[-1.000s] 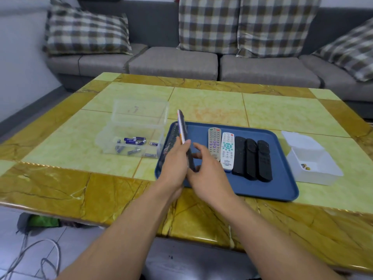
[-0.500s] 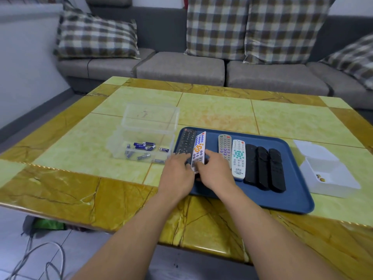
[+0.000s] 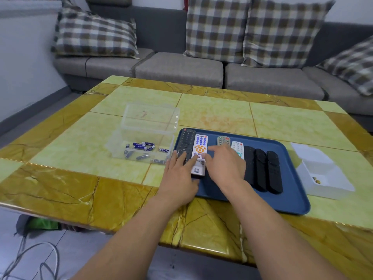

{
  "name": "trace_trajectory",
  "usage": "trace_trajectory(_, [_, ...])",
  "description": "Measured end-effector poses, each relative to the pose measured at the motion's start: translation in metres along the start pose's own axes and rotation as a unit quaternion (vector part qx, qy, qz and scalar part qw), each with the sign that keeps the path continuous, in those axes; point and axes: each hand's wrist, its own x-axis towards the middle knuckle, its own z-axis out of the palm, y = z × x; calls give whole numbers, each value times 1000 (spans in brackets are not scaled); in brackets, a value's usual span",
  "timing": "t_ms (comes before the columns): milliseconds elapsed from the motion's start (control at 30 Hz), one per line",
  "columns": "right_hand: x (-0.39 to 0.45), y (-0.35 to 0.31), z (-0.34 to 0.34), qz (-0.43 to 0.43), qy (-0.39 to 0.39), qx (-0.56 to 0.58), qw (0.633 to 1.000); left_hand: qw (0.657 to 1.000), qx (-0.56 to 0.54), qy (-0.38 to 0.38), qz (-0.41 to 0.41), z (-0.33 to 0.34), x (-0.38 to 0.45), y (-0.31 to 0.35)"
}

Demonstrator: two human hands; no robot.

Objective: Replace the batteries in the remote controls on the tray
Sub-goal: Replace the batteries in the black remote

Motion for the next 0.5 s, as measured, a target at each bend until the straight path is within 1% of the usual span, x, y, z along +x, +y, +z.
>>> trace_trajectory(67, [0, 9, -2, -12, 9, -75, 997, 999, 43, -11, 6, 2, 0, 2])
trace_trajectory(167, [-4, 21, 5, -6, -29, -154, 988, 998, 55, -19, 8, 3, 0, 5])
trace_trajectory(200, [-6, 22, 7, -8, -30, -162, 986, 999, 51, -15, 7, 4, 0, 5])
trace_trajectory(367, [-19, 15, 0, -36, 25, -192, 980, 999, 46, -9, 10, 2, 2, 8])
trace_trajectory(500, [-27, 11, -3, 2, -9, -171, 985, 998, 60, -20, 12, 1, 0, 9])
